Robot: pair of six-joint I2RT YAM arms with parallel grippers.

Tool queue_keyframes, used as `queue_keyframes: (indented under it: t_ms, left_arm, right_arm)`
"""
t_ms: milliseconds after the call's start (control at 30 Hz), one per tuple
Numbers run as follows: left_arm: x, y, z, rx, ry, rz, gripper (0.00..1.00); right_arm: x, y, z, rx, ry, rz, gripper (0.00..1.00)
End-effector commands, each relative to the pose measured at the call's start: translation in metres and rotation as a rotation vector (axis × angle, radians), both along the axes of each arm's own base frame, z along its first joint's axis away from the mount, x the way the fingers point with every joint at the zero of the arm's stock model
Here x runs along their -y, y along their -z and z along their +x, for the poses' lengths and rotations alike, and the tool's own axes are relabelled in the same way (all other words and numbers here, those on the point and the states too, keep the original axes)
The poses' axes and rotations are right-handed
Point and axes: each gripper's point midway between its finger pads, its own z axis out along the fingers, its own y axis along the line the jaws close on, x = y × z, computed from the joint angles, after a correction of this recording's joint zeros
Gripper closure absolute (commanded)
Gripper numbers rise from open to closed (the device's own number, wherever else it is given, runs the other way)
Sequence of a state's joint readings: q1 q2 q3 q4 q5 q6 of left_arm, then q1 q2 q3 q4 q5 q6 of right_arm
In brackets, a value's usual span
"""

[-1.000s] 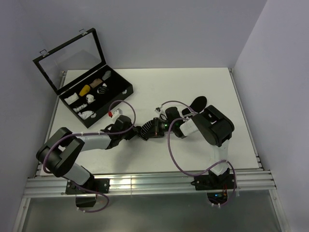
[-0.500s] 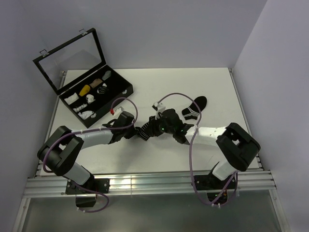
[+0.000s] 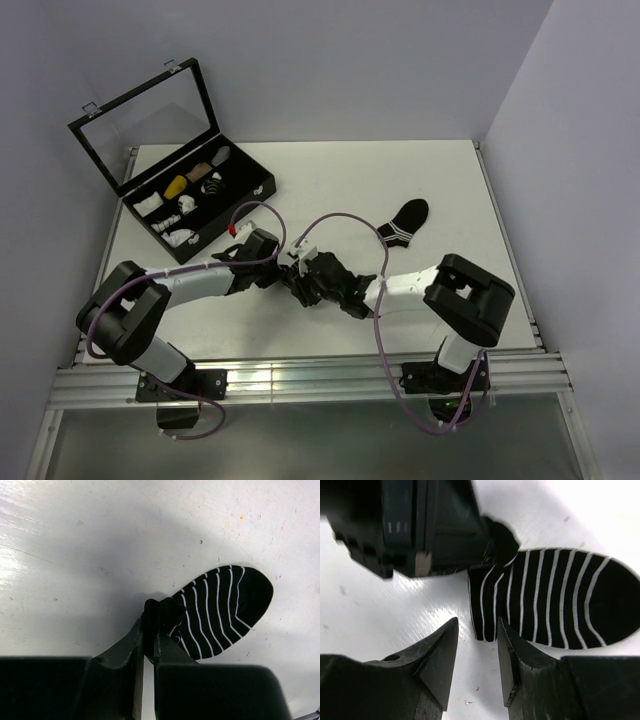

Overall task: Roll the socks
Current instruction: Roll the sock at the center of the board.

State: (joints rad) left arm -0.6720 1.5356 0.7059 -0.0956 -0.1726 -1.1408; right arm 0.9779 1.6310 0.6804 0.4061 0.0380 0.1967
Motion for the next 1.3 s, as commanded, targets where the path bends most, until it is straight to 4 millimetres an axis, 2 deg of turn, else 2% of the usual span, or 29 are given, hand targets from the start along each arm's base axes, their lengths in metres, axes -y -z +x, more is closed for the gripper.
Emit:
queue_keyframes:
  t_ms: [0, 267, 333, 367, 400, 500, 567, 600, 700, 733, 800, 833, 1000, 1100, 1267]
  left_arm:
    - [-0.008, 0.006, -0.013, -0.048, 0.017, 0.052, 1.0]
    - [-0.006, 0.007, -0.015, -0.058, 0.012, 0.034, 1.0]
    - [-0.006, 0.006, -0.015, -0.06, 0.012, 0.026, 1.0]
    - [-0.006, 0.007, -0.016, -0.062, 0.011, 0.023, 1.0]
    - [-0.006, 0.007, -0.017, -0.064, 0.003, 0.018, 1.0]
    - [-0.01, 0.004, -0.02, -0.055, -0.023, -0.001, 0.96]
    - [-0.015, 0.0, -0.021, -0.038, -0.054, -0.016, 0.89]
    - [-0.016, -0.001, -0.023, -0.033, -0.062, -0.022, 0.87]
    - [-0.024, -0.005, -0.027, -0.014, -0.106, -0.043, 0.73]
    - [-0.027, -0.007, -0.03, -0.005, -0.112, -0.056, 0.64]
    - [-0.028, -0.016, -0.029, 0.03, -0.138, -0.097, 0.55]
    - [-0.031, -0.013, -0.033, 0.03, -0.145, -0.101, 0.46]
    - [-0.032, -0.029, -0.032, 0.112, -0.17, -0.195, 0.26]
    - [-0.029, -0.035, -0.028, 0.151, -0.158, -0.22, 0.22]
    - [-0.023, -0.039, -0.021, 0.193, -0.115, -0.22, 0.21]
  right_arm:
    - [-0.011, -0.002, 0.006, 0.084, -0.003, -0.032, 0.56]
    - [-0.016, 0.021, 0.002, 0.091, -0.004, -0.12, 0.57]
    - [-0.014, 0.025, 0.002, 0.089, 0.011, -0.134, 0.6]
    - [-0.015, 0.025, 0.002, 0.088, 0.013, -0.133, 0.62]
    - [-0.013, 0.025, 0.003, 0.086, 0.022, -0.131, 0.72]
    - [-0.009, 0.027, 0.002, 0.072, 0.037, -0.128, 0.93]
    - [-0.008, 0.028, -0.001, 0.04, 0.03, -0.109, 1.0]
    - [-0.007, 0.027, -0.001, 0.03, 0.028, -0.096, 1.0]
    - [-0.008, 0.028, -0.004, -0.045, -0.005, -0.046, 1.0]
    - [-0.008, 0.028, -0.006, -0.077, -0.009, -0.023, 1.0]
    - [-0.009, 0.03, -0.009, -0.159, -0.054, 0.029, 1.0]
    - [-0.01, 0.029, -0.009, -0.196, -0.057, 0.056, 1.0]
    - [-0.006, 0.031, -0.007, -0.408, -0.089, 0.19, 1.0]
    - [-0.006, 0.026, -0.006, -0.505, -0.107, 0.265, 1.0]
    - [-0.006, 0.025, -0.008, -0.665, -0.115, 0.347, 1.0]
